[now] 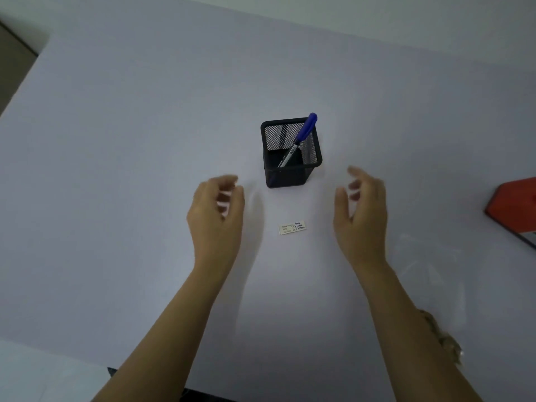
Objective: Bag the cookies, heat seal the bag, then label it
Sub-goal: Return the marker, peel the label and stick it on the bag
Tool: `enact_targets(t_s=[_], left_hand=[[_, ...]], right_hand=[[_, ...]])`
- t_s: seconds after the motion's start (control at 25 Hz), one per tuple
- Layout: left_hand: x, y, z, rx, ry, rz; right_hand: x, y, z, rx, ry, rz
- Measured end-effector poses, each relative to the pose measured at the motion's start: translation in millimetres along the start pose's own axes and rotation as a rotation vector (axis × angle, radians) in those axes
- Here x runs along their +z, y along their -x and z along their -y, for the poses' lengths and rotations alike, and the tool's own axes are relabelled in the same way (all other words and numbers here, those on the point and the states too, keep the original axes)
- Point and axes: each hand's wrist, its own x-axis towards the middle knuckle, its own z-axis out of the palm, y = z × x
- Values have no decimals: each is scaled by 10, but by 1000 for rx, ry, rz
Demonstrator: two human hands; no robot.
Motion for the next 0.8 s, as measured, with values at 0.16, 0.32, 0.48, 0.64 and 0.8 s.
enact_targets(t_s=[0.16,0.32,0.48,0.64,0.8], left_hand=[[182,260,398,180,-292,362],[327,281,456,330,-433,379],[370,243,447,343,-364,407],[319,191,301,230,-240,511],[207,103,194,-18,-93,603]], right_hand=[[90,379,-181,-80,203,354],[113,393,-164,-104,281,348],[139,376,-125,-84,214,338],[112,361,-49,20,-27,383],[49,334,83,332,-357,386]])
